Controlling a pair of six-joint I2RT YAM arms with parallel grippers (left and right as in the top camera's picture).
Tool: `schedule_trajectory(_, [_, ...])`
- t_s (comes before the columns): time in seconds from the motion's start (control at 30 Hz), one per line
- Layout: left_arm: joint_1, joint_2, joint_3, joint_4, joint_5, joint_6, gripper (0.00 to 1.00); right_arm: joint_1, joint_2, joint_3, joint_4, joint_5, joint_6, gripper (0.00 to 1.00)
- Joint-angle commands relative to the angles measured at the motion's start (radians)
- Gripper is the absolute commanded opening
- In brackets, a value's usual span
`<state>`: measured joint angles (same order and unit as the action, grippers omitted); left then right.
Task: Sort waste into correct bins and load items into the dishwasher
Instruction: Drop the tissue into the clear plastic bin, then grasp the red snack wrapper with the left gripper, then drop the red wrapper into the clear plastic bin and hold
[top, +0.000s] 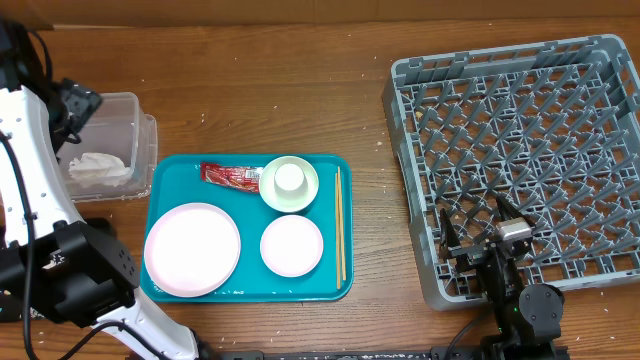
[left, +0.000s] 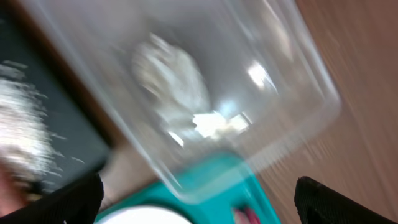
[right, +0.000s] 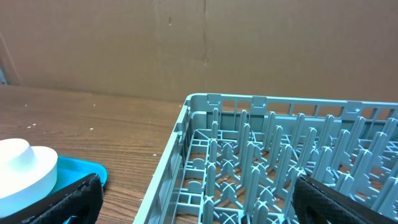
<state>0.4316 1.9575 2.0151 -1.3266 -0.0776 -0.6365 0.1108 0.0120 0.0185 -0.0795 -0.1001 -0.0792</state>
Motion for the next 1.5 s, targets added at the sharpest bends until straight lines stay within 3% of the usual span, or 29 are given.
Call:
schedule_trajectory(0.0, [-0.046,0.005,0.005,-0.027,0.429,0.151,1.0,-0.008,-0.008,-0.01,0.004,0.003,0.004,1.0])
schedule_trajectory(0.03, [-0.084,0.005,0.004,-0.035,0.484,0.204,1.0,-0.008,-0.008,-0.01,0.004,0.003,0.004,1.0])
schedule_trajectory(0.13, [-0.183,0.006,0.0,-0.08,0.443,0.211,0.96,-0.008,-0.008,-0.01,0.004,0.003,0.004,1.0])
schedule_trajectory(0.33, [-0.415,0.006,-0.08,-0.129,0.146,-0.075,0.8,-0.008,-0.008,-0.01,0.004,0.003,0.004,1.0])
schedule_trajectory(0.47, [-0.463,0.01,-0.208,-0.083,0.123,-0.219,0.71,-0.008,-0.008,-0.01,0.004,0.003,0.004,1.0])
schedule_trajectory(0.6, [-0.444,0.01,-0.362,-0.009,0.111,-0.336,0.69,-0.008,-0.008,-0.01,0.004,0.003,0.004,1.0])
schedule_trajectory(0.7, [-0.443,0.01,-0.467,0.088,0.14,-0.356,0.63,-0.008,-0.008,-0.01,0.004,0.003,0.004,1.0])
schedule_trajectory(0.93, [-0.452,0.011,-0.636,0.316,0.196,-0.394,0.58,-0.008,-0.008,-0.01,0.004,0.003,0.004,1.0])
schedule_trajectory(1.17, [-0.454,0.012,-0.689,0.391,0.216,-0.416,0.45,-0.008,-0.008,-0.01,0.004,0.003,0.004,1.0])
schedule_trajectory(1.33, [-0.451,0.011,-0.695,0.385,0.204,-0.39,0.17,-0.008,-0.008,-0.01,0.004,0.003,0.004,1.0])
schedule_trajectory(1.37, [-0.446,0.011,-0.687,0.385,0.205,-0.367,0.06,-0.008,-0.008,-0.01,0.004,0.003,0.004,1.0])
schedule_trajectory(1.47, [-0.424,0.01,-0.631,0.343,0.207,-0.327,0.04,-0.008,-0.008,-0.01,0.004,0.003,0.004,1.0])
